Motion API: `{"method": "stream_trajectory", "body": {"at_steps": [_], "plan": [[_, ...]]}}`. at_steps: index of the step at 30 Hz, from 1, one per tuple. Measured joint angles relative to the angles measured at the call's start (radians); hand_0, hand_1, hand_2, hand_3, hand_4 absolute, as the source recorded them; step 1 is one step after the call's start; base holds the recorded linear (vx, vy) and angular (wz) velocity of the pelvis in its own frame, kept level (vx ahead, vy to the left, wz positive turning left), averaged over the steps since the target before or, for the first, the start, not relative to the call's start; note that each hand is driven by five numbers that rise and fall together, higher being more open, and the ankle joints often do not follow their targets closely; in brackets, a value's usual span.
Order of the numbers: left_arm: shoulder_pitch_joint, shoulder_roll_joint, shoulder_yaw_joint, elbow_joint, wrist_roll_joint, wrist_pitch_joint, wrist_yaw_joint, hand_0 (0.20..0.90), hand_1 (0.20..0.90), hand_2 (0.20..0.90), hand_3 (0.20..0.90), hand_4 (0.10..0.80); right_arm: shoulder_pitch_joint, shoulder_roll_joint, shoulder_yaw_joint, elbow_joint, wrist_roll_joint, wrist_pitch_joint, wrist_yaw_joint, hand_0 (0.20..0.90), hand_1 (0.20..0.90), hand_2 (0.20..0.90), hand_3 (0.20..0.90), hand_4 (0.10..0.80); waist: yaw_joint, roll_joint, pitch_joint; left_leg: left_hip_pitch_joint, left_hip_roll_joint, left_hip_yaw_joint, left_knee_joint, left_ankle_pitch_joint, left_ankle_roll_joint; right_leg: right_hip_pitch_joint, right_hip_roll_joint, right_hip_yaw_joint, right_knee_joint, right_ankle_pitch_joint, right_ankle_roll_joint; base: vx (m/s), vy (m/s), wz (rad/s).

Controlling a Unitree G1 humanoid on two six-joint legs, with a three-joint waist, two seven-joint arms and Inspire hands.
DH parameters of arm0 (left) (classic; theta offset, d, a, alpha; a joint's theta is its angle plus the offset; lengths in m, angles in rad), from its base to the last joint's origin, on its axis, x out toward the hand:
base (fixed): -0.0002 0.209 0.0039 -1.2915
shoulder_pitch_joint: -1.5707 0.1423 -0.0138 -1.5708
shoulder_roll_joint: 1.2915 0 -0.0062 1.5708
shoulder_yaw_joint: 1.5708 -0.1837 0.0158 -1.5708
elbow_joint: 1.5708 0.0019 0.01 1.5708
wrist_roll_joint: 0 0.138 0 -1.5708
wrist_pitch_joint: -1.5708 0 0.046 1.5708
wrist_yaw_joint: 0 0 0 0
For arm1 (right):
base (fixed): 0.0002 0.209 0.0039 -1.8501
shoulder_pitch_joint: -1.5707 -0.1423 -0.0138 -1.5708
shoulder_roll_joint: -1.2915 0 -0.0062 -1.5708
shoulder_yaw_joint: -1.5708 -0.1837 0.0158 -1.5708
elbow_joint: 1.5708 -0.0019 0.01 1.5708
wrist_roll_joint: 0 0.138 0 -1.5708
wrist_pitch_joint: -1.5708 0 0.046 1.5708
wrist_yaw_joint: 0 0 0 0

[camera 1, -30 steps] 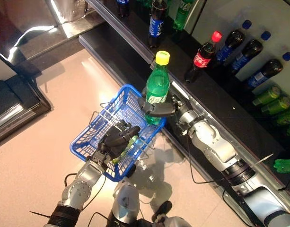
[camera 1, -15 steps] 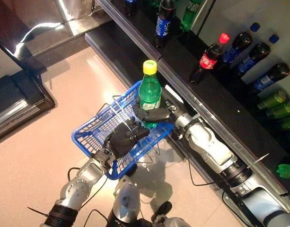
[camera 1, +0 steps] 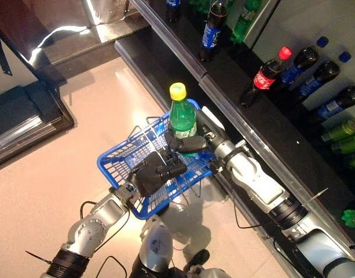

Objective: Pick up the drink and place into the basket.

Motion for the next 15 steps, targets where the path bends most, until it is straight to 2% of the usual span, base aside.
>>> {"method": "stream_trajectory", "body": {"at_steps": [7,15], "plan": [[0.000,0.007,-0.017,-0.054,0.000,0.021,-0.048,0.300,0.300,0.300,0.200,0.100,-0.001,-0.006,0.038,0.128,-0.066,0.018,-0.025,0.300,0.300,0.300,0.200,0.100,0.028,-0.003,-0.002,-0.007,-0.008,-0.015,0.000,0.004,0.004,0.003,-0.002,-0.004,0.000,-0.006,0.004,0.002,0.000,0.07],[-0.001,0.015,-0.017,-0.141,0.000,0.028,-0.116,0.300,0.300,0.300,0.200,0.100,0.000,-0.006,0.051,0.185,-0.111,0.057,-0.035,0.300,0.300,0.300,0.200,0.100,0.035,-0.003,-0.002,-0.010,-0.010,-0.027,0.001,0.004,0.004,0.007,-0.001,-0.024,0.000,-0.007,0.006,0.000,0.001,0.04]]}}
